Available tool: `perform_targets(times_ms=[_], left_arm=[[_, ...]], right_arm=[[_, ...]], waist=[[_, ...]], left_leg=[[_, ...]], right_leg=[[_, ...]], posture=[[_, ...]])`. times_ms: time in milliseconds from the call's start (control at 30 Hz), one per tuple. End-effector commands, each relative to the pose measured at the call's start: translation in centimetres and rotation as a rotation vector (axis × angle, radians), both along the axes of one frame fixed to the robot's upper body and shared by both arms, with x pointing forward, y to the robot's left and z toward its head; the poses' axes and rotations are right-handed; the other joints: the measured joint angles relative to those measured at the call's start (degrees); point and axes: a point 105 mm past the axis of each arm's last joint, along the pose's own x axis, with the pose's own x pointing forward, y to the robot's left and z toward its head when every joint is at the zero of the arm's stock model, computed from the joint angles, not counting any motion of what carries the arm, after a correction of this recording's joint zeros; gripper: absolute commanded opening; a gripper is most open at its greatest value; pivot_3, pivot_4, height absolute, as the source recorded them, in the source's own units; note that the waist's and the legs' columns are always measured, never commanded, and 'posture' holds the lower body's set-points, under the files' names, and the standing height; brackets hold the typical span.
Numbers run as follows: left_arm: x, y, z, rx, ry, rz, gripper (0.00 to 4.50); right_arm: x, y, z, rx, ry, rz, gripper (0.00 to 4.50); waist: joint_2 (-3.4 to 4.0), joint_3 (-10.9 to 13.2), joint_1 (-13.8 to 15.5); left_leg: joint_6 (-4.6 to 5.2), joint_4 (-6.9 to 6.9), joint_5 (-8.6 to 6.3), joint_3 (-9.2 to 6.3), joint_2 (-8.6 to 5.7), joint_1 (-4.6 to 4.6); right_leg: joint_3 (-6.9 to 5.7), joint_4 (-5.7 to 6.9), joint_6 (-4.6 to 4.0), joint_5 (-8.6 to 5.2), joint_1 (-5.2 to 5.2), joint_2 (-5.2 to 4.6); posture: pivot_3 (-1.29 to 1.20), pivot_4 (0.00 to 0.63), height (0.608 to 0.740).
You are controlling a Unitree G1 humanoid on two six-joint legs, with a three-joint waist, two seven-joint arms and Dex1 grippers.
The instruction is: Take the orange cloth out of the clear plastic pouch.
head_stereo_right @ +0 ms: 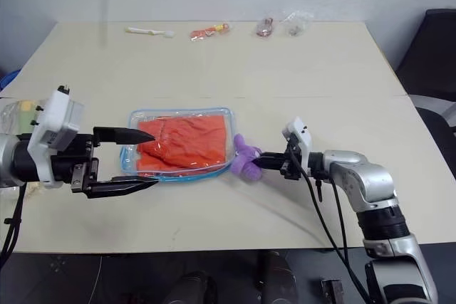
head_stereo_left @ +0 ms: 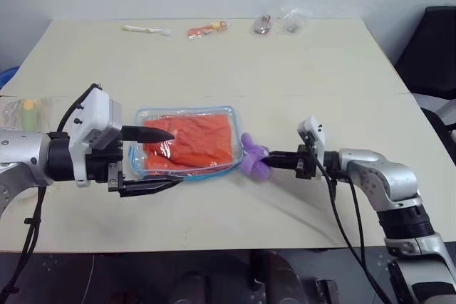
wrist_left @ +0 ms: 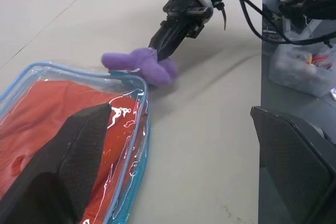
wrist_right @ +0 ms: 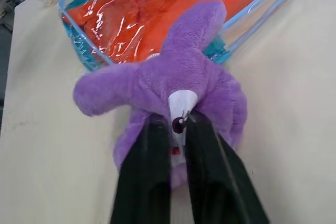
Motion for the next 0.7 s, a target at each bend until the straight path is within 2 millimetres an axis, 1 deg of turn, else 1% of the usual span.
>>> perform_targets(times_ms=[33,133,233,300,400,533,567,700], left_arm=[[0.0,0.0,0.3,0.000,-0.030,-0.006,4.50],[0.1,0.1,0.1,0.001,-0.028,-0.005,4.50],[0.1,0.1,0.0,0.002,-0.025,-0.008,4.50],[0.2,0.0,0.0,0.000,-0.025,-0.010,4.50],[0.3,-0.1,-0.1,-0.002,-0.026,-0.015,4.50],[0.3,-0.2,-0.2,-0.004,-0.029,-0.017,4.50],[0.3,-0.2,-0.2,-0.004,-0.029,-0.017,4.50],[0.3,-0.1,-0.3,0.002,-0.030,-0.008,4.50]], right_arm=[[-1.2,-0.8,1.8,0.021,-0.050,0.020,0.03],[-2.0,-1.0,2.3,0.015,-0.067,0.033,0.03],[-3.5,-0.4,3.1,0.005,-0.101,0.095,0.03],[-4.6,0.4,3.2,-0.024,-0.129,0.157,0.03],[-5.6,2.1,2.4,-0.093,-0.168,0.228,0.03],[-4.9,3.8,1.3,-0.149,-0.198,0.218,0.03],[-4.8,4.0,1.2,-0.156,-0.202,0.218,0.03],[-4.7,4.5,-0.6,-0.246,-0.222,0.221,0.03]], waist=[[0.00,0.00,0.06],[0.00,0.00,0.26],[0.00,0.00,0.44],[0.00,0.00,0.47],[0.00,0.00,0.44],[0.00,0.00,0.44],[0.00,0.00,0.42],[-0.01,0.00,0.56]], left_leg=[[0.00,0.00,0.00,0.00,0.00,-0.01],[0.00,0.00,0.00,0.00,0.00,-0.01],[-0.01,-0.01,-0.01,0.01,0.00,0.00],[-0.01,0.00,-0.01,0.01,0.00,0.00],[-0.02,-0.01,-0.01,0.01,0.00,0.00],[-0.03,-0.01,-0.02,0.02,0.00,0.01],[-0.03,-0.01,-0.02,0.02,0.00,0.01],[-0.03,-0.01,-0.02,0.00,0.00,0.01]], right_leg=[[0.00,0.00,0.00,0.00,0.00,0.00],[0.01,0.00,0.00,0.00,0.00,0.00],[0.01,-0.01,0.00,0.00,0.00,0.01],[0.02,-0.01,0.00,0.00,0.00,0.00],[0.02,-0.01,0.00,0.00,0.00,0.01],[0.02,-0.01,0.00,0.00,0.00,0.01],[0.02,0.00,0.00,0.00,-0.01,0.01],[0.00,-0.02,0.00,0.00,0.00,0.01]], posture=[[0.00,0.150,0.740],[0.00,0.150,0.740],[0.00,0.150,0.740],[0.00,0.150,0.740],[0.00,0.150,0.740],[0.00,0.150,0.740],[0.00,0.150,0.740],[0.00,0.150,0.740]])
